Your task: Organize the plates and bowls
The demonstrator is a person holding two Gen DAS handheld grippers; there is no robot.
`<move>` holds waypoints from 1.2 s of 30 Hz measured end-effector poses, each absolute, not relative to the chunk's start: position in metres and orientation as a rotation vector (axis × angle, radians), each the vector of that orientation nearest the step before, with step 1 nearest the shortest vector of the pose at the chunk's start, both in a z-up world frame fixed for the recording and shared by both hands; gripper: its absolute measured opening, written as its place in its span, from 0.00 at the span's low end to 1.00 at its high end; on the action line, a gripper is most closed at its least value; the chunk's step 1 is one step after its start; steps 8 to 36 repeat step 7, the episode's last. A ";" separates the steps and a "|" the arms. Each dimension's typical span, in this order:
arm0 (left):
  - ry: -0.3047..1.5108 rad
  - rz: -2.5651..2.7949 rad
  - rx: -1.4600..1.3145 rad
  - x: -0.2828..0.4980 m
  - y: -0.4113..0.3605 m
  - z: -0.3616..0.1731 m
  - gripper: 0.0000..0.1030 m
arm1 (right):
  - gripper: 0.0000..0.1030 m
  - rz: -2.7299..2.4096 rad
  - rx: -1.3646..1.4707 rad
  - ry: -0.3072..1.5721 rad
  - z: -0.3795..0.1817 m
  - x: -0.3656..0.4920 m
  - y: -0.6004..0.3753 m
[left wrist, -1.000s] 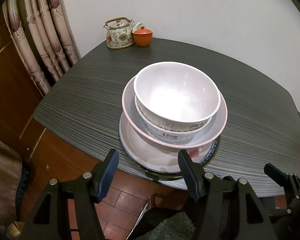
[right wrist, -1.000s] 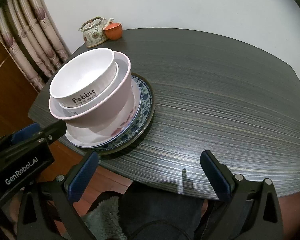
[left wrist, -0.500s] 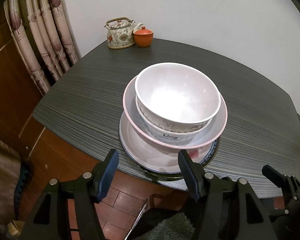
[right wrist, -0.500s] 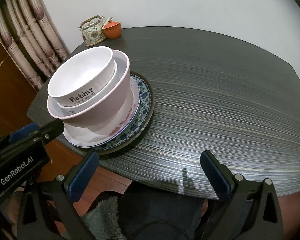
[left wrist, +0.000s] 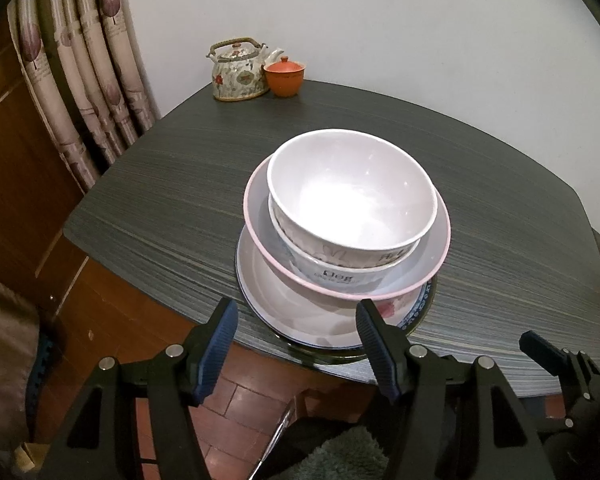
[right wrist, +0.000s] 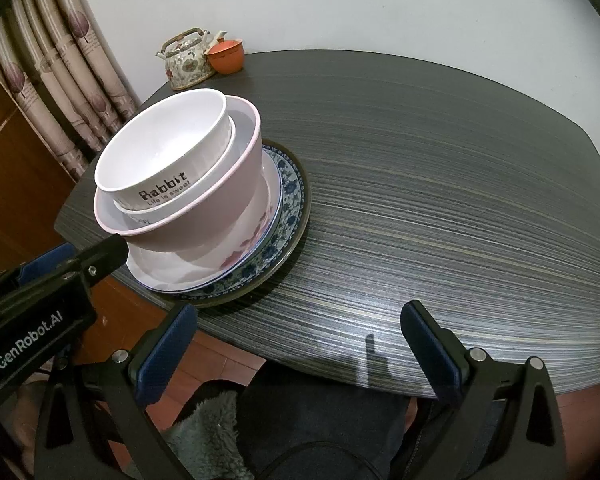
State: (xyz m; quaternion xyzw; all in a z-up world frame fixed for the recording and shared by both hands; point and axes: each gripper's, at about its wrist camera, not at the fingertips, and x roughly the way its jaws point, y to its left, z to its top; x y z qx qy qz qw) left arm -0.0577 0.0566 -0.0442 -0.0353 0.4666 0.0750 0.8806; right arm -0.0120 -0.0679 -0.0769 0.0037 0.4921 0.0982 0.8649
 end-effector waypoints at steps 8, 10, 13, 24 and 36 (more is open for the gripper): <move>0.975 0.148 -0.075 -0.057 0.055 -0.045 0.61 | 0.98 0.208 0.007 1.032 -0.077 -0.012 -0.068; 0.975 0.148 -0.075 -0.057 0.055 -0.045 0.61 | 0.98 0.208 0.007 1.032 -0.077 -0.012 -0.068; 0.975 0.148 -0.075 -0.057 0.055 -0.045 0.61 | 0.98 0.208 0.007 1.032 -0.077 -0.012 -0.068; 0.975 0.148 -0.075 -0.057 0.055 -0.045 0.61 | 0.98 0.208 0.007 1.032 -0.077 -0.012 -0.068; 0.975 0.148 -0.075 -0.057 0.055 -0.045 0.61 | 0.98 0.208 0.007 1.032 -0.077 -0.012 -0.068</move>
